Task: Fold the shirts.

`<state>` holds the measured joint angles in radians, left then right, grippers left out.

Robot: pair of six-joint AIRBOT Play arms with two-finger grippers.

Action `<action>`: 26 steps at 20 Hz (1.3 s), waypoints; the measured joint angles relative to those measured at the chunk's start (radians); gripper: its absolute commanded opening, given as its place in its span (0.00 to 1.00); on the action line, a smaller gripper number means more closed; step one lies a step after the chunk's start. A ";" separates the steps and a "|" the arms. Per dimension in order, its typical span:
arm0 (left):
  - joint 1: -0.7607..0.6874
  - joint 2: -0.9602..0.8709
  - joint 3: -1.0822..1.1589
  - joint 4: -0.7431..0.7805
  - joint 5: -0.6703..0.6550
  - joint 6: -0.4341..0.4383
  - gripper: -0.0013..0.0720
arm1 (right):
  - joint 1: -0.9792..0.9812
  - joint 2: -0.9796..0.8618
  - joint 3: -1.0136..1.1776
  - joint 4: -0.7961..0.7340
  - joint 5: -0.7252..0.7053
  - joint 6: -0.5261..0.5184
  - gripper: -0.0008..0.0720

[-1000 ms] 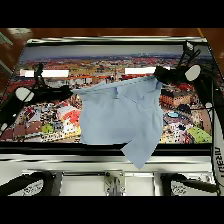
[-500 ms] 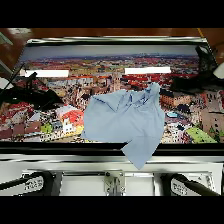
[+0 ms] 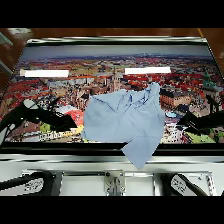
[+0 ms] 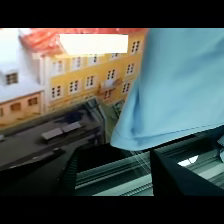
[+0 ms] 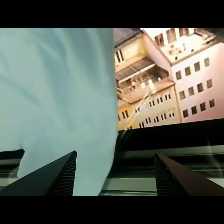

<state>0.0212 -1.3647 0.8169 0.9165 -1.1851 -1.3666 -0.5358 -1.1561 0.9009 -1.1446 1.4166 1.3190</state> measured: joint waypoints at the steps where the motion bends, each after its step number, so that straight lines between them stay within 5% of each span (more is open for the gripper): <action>1: -0.028 -0.019 -0.011 -0.010 0.026 0.002 0.75 | -0.006 0.001 -0.023 0.006 -0.017 -0.004 0.82; 6: -0.134 -0.105 -0.037 -0.048 0.079 0.009 0.62 | -0.021 0.005 -0.069 0.014 -0.077 -0.005 0.82; 10: -0.166 -0.128 -0.042 -0.066 0.120 0.012 0.10 | -0.007 0.005 -0.104 0.018 -0.113 0.004 0.88; 22: -0.176 -0.037 -0.040 -0.099 0.090 0.041 0.07 | 0.239 -0.127 -0.260 0.110 -0.290 0.012 0.90; 23: -0.171 -0.026 -0.037 -0.102 0.094 0.048 0.07 | 0.258 -0.141 -0.261 0.122 -0.303 0.013 0.86; 24: -0.163 -0.018 -0.031 -0.102 0.097 0.055 0.07 | 0.279 -0.156 -0.261 0.137 -0.302 0.016 0.57; 25: -0.151 -0.010 -0.019 -0.102 0.100 0.061 0.07 | 0.301 -0.173 -0.264 0.149 -0.313 0.016 0.16; 26: -0.139 -0.003 -0.005 -0.101 0.100 0.063 0.07 | 0.314 -0.182 -0.264 0.153 -0.328 0.017 0.09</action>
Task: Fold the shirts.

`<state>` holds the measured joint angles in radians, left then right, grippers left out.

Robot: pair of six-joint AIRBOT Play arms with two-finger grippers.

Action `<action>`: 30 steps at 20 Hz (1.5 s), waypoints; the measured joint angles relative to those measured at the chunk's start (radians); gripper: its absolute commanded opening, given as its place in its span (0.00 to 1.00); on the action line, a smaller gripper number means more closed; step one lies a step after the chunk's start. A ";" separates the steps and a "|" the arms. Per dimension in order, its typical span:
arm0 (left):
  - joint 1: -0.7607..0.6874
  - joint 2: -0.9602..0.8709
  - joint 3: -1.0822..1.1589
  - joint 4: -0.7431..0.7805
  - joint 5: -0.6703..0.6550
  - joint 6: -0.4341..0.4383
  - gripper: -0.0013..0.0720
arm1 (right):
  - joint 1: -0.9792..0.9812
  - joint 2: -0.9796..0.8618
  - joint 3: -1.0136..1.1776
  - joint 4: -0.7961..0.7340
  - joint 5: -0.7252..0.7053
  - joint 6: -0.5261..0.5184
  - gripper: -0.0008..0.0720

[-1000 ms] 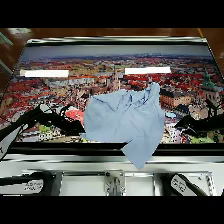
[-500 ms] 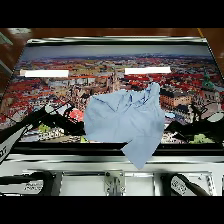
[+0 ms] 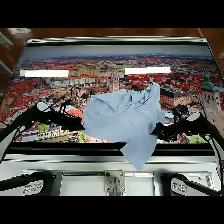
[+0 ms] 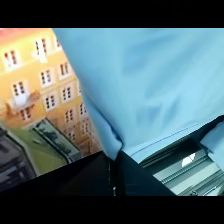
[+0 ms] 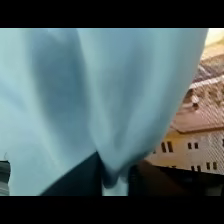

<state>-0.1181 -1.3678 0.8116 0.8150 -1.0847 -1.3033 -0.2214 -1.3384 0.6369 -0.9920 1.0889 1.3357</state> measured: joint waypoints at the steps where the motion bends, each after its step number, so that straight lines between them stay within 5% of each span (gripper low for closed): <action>1: 0.013 0.008 0.019 0.000 -0.005 0.004 0.07 | 0.008 -0.006 0.003 0.019 -0.001 0.004 0.09; 8: 0.042 0.220 0.369 0.061 -0.039 0.020 0.07 | 0.035 0.218 0.326 0.142 0.129 -0.097 0.09; 11: 0.051 0.346 0.680 0.074 -0.042 0.020 0.07 | 0.036 0.411 0.629 0.151 0.030 -0.117 0.09; 18: 0.078 0.509 1.220 0.185 -0.086 -0.097 0.07 | 0.038 0.645 1.168 -0.014 -0.018 0.051 0.09; 24: 0.081 0.587 1.206 0.420 -0.338 -0.164 0.07 | 0.038 0.680 1.252 -0.196 0.281 0.151 0.09; 30: 0.081 0.548 0.844 0.497 -0.431 -0.169 0.07 | 0.039 0.504 1.047 -0.305 0.541 0.161 0.09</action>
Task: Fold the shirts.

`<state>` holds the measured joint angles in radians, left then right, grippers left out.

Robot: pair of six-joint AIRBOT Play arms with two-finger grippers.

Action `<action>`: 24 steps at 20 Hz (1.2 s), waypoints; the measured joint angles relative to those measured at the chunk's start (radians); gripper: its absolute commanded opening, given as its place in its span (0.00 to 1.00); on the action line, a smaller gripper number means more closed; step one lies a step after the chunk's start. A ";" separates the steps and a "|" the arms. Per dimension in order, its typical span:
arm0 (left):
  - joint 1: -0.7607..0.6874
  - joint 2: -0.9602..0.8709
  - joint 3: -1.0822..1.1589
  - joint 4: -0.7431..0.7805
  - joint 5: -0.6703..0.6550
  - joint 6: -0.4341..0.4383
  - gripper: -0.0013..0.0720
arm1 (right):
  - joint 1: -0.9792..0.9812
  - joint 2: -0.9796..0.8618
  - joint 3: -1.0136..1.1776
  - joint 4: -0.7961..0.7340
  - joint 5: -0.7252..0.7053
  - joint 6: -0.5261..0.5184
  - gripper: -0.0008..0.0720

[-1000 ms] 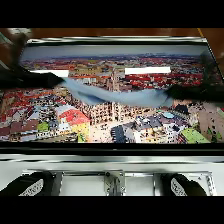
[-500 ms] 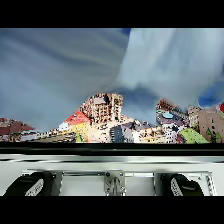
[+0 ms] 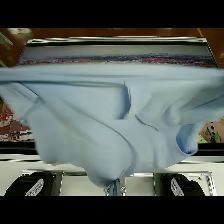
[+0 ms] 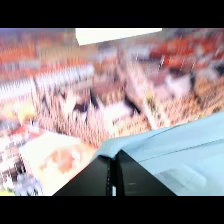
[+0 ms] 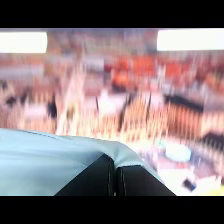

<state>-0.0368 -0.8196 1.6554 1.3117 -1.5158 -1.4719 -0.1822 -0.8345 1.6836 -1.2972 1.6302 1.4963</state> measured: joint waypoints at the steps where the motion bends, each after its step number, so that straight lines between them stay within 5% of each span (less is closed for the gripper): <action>1: 0.000 -0.023 -0.081 0.014 0.014 0.000 0.07 | 0.000 -0.039 -0.081 -0.008 -0.013 -0.004 0.09; 6: 0.000 -0.253 -0.315 0.004 0.221 -0.007 0.07 | 0.000 -0.268 -0.330 0.002 -0.330 0.035 0.09; 11: 0.000 -0.520 -0.356 -0.105 0.481 -0.010 0.07 | -0.001 -0.501 -0.383 0.106 -0.703 0.088 0.09; 14: 0.000 -0.656 -0.363 -0.177 0.565 -0.019 0.08 | -0.002 -0.617 -0.391 0.179 -0.809 0.098 0.09; 15: 0.000 -0.695 -0.365 -0.196 0.566 -0.034 0.24 | -0.002 -0.646 -0.393 0.196 -0.815 0.099 0.16; 16: 0.003 -0.724 -0.365 -0.200 0.566 -0.044 0.59 | -0.002 -0.669 -0.393 0.213 -0.823 0.101 0.53; 17: 0.015 -0.748 -0.362 -0.195 0.545 -0.055 0.80 | -0.004 -0.686 -0.393 0.218 -0.826 0.101 0.92; 21: 0.133 -0.786 -0.282 -0.229 0.324 -0.066 0.80 | -0.042 -0.695 -0.369 0.273 -0.657 0.026 0.94; 24: 0.257 -0.756 -0.269 -0.237 0.093 -0.029 0.80 | -0.109 -0.664 -0.358 0.222 -0.400 -0.060 0.94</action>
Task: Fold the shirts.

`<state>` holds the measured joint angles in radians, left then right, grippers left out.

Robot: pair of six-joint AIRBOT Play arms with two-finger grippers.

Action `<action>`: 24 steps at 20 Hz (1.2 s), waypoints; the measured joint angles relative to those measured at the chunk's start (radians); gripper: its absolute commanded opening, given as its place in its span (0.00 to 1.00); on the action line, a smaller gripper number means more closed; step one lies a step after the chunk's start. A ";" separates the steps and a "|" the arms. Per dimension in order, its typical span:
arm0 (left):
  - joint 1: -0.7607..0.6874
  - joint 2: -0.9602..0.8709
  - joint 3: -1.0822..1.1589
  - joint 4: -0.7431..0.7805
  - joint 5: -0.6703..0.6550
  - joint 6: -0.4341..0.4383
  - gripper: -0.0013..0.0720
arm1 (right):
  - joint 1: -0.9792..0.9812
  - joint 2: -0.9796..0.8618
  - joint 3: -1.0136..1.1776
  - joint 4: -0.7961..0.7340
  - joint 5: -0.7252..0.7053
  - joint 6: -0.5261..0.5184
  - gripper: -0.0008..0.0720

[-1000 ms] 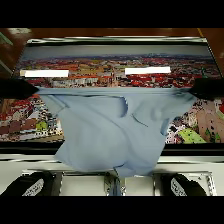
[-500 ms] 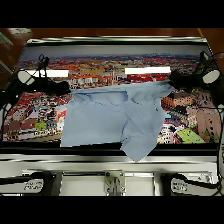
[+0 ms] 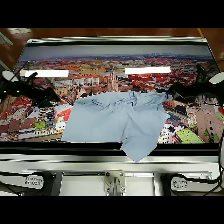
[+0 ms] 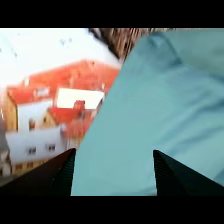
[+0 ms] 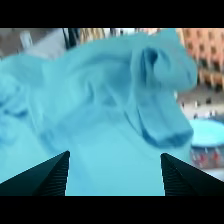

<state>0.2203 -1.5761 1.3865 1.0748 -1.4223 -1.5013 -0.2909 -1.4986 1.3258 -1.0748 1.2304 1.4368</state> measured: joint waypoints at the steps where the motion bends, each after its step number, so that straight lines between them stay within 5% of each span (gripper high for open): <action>1: 0.039 0.025 -0.028 0.000 -0.051 0.016 0.80 | -0.025 0.011 -0.008 -0.033 0.091 -0.020 0.94; 5: 0.124 0.145 -0.283 0.001 -0.074 0.079 0.86 | -0.112 0.080 -0.132 -0.097 0.266 -0.066 0.94; 11: 0.151 0.201 -0.629 -0.074 0.078 0.185 0.86 | -0.155 0.141 -0.290 -0.039 0.262 -0.103 0.94; 19: 0.049 0.183 -0.725 -0.148 0.237 0.225 0.80 | -0.161 0.151 -0.319 -0.001 0.217 -0.109 0.94; 22: 0.007 0.167 -0.734 -0.172 0.307 0.230 0.17 | -0.161 0.151 -0.330 0.003 0.192 -0.100 0.94; 24: -0.009 0.163 -0.735 -0.187 0.332 0.233 0.07 | -0.161 0.151 -0.363 0.003 0.175 -0.095 0.94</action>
<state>0.2111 -1.4132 0.6518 0.8883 -1.0904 -1.2678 -0.4515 -1.3476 0.9627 -1.0714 1.4059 1.3415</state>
